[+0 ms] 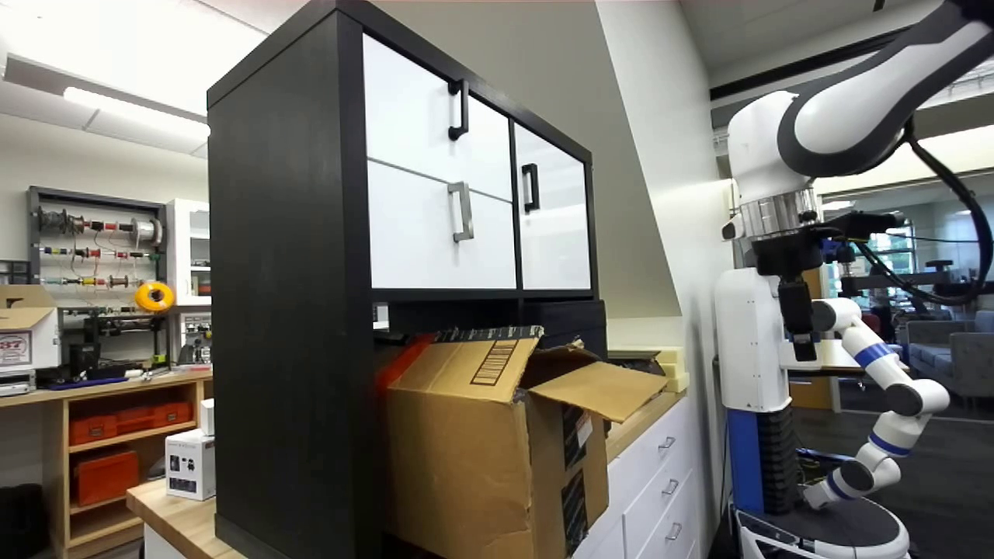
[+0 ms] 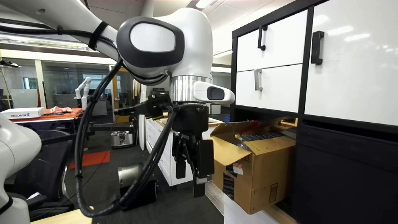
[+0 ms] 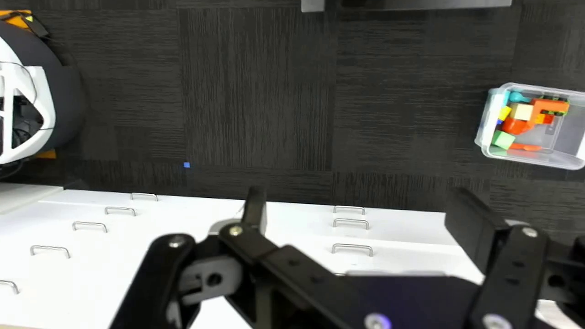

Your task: Push in the brown box

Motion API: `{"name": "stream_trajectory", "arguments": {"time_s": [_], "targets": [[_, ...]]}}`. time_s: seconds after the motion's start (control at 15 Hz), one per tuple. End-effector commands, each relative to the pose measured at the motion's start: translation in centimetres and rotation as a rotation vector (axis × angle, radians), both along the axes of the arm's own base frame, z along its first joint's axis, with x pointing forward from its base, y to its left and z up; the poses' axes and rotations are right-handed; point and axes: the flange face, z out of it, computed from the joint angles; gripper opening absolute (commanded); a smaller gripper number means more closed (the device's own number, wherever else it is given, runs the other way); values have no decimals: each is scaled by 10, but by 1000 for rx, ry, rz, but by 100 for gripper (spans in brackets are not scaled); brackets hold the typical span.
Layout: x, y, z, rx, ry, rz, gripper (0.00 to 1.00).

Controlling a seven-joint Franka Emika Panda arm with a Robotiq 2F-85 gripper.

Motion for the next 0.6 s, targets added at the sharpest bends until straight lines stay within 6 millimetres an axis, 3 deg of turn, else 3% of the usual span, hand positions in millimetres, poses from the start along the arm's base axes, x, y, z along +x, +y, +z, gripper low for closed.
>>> {"name": "stream_trajectory", "arguments": {"time_s": [0.0, 0.53], "targets": [[17, 24, 10, 32, -48, 0, 100], [49, 93, 21, 91, -131, 22, 100]]}}
